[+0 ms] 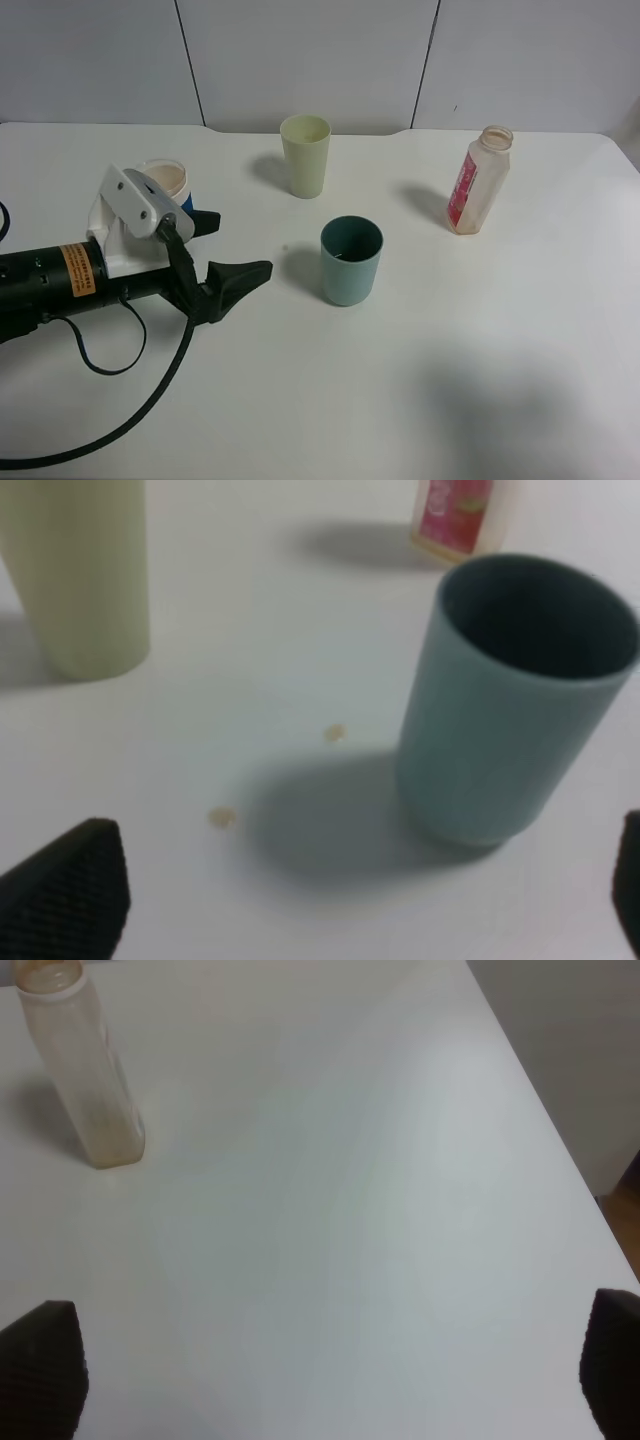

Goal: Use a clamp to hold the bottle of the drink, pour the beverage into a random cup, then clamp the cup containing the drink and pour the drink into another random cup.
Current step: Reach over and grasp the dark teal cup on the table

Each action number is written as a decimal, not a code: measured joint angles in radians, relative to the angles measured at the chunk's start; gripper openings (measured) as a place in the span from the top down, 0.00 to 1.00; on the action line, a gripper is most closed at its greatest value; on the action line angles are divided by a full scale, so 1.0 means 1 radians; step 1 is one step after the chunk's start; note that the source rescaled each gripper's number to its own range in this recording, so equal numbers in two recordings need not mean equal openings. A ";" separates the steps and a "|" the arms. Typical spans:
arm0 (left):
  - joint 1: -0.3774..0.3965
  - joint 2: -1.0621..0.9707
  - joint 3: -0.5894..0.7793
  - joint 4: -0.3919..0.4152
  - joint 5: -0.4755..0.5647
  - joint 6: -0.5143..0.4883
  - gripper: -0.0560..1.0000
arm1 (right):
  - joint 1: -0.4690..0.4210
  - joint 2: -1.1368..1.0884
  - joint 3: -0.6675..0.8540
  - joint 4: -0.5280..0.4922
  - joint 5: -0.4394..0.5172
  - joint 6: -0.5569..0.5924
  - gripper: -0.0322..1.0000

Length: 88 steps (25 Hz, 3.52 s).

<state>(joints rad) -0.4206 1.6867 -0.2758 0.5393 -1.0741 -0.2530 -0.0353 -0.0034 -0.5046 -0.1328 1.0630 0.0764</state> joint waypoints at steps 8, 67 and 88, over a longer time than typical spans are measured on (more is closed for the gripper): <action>0.000 0.004 0.000 0.027 -0.015 0.000 0.07 | 0.000 0.000 0.000 0.000 0.000 0.000 0.02; -0.216 0.486 -0.357 -0.039 -0.135 0.131 0.07 | 0.000 0.000 0.000 0.000 0.000 0.000 0.02; -0.253 0.558 -0.477 -0.065 -0.135 0.120 0.07 | 0.000 0.000 0.000 0.000 0.000 0.000 0.02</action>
<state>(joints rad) -0.6737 2.2450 -0.7532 0.4748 -1.2094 -0.1333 -0.0353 -0.0034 -0.5046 -0.1328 1.0630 0.0764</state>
